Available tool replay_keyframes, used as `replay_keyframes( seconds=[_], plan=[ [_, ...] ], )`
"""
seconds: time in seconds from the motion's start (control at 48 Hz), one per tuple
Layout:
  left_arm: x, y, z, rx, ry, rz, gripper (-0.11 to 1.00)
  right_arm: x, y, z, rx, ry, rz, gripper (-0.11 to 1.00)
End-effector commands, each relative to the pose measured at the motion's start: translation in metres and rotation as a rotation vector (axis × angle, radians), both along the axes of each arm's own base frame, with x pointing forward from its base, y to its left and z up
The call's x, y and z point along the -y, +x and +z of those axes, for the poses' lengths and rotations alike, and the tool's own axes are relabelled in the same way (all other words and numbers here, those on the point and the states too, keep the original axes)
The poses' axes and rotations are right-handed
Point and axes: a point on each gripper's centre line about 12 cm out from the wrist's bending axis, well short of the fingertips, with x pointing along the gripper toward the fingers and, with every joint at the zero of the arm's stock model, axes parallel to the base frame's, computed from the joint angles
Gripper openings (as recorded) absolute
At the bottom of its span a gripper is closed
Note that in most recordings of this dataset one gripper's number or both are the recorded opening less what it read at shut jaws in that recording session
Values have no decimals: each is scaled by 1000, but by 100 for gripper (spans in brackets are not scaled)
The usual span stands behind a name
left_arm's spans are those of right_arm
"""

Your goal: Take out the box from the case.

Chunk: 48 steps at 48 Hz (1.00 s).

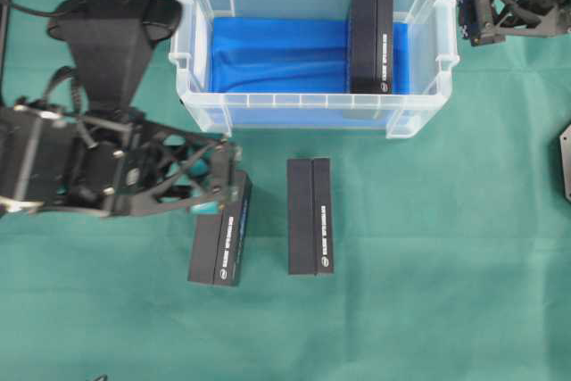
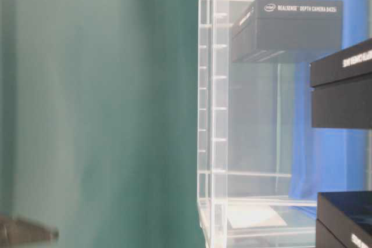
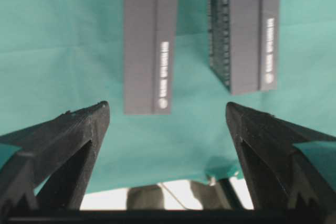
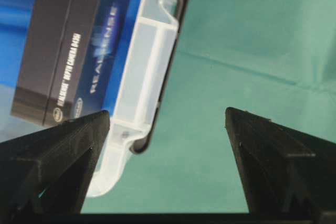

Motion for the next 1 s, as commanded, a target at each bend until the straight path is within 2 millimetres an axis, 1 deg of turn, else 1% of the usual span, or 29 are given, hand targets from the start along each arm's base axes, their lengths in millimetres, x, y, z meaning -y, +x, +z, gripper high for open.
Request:
replay_keyframes(
  seconds=[0.0, 0.313, 0.48, 0.605, 0.751, 0.98],
  plan=[
    [0, -17, 13, 34, -8, -10, 97, 0, -1, 12, 34, -12, -1, 91],
    [-3, -67, 10, 40, -23, 6, 97, -2, -9, 12, 2, -1, -15, 91],
    [-5, -89, 7, 47, -32, 15, 97, -2, -10, 13, 3, 1, -21, 91],
    [-7, -98, 6, 47, -36, 11, 97, -2, -11, 13, 4, 0, -25, 91],
    [-9, -100, 5, 41, -33, 16, 97, -3, -11, 12, -1, 4, -26, 91],
    [-28, -105, 5, -17, -5, 45, 97, -2, -12, 13, -4, 7, -34, 91]
  ],
)
